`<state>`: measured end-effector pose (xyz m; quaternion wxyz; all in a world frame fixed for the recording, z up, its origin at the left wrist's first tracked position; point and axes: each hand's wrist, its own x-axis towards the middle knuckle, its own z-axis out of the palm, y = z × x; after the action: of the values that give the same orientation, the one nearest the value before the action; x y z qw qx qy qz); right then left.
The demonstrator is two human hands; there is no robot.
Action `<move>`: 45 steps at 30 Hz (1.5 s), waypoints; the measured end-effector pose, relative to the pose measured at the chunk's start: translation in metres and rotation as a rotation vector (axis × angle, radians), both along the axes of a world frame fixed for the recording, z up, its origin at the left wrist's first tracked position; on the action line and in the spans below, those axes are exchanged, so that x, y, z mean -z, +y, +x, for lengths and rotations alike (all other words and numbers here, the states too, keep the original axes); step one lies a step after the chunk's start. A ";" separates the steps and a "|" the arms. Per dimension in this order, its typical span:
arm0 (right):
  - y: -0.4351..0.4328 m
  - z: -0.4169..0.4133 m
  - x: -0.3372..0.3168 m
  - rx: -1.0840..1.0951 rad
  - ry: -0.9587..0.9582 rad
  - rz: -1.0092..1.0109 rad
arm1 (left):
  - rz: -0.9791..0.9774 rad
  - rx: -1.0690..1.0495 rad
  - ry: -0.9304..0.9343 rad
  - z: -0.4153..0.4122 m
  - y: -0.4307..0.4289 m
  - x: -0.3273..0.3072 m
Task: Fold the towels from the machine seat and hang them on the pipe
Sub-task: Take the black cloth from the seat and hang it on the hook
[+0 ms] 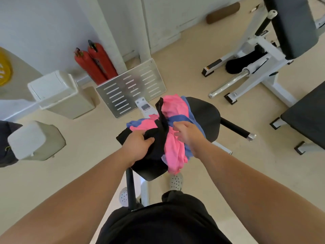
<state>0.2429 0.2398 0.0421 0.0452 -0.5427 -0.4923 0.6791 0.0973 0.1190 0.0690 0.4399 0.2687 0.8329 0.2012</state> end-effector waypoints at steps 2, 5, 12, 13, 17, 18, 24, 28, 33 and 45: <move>0.009 -0.016 0.002 -0.015 -0.034 -0.030 | 0.004 0.115 0.032 -0.007 -0.012 -0.002; 0.020 -0.049 0.011 0.029 -0.033 -0.039 | 0.016 0.208 0.004 -0.018 -0.031 -0.010; 0.009 -0.094 0.010 -0.600 -0.315 0.321 | 0.039 0.434 0.133 -0.024 -0.050 -0.027; 0.012 -0.098 0.012 -0.690 -0.376 0.385 | 0.037 0.454 0.146 -0.025 -0.052 -0.026; 0.022 -0.110 0.013 -0.854 -0.556 0.547 | 0.053 0.360 0.097 -0.028 -0.054 -0.022; 0.025 -0.108 0.011 -0.845 -0.563 0.590 | 0.058 0.285 0.062 -0.028 -0.055 -0.020; 0.017 -0.069 -0.019 -0.274 -0.087 0.472 | 0.118 -0.318 -0.200 -0.034 -0.056 -0.015; -0.002 -0.051 -0.038 -0.191 0.176 0.314 | 0.223 -0.592 -0.217 -0.042 -0.048 -0.028; -0.029 -0.048 -0.050 -0.236 0.373 0.138 | 0.323 -0.665 -0.253 -0.049 -0.043 -0.046; -0.062 -0.151 -0.122 0.525 0.528 -0.064 | 0.424 -0.613 -0.407 -0.100 -0.118 -0.055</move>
<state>0.0924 0.1773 0.1638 0.3260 -0.4579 -0.2862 0.7760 -0.0030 0.0012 0.1241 0.4502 0.0479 0.7108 0.5383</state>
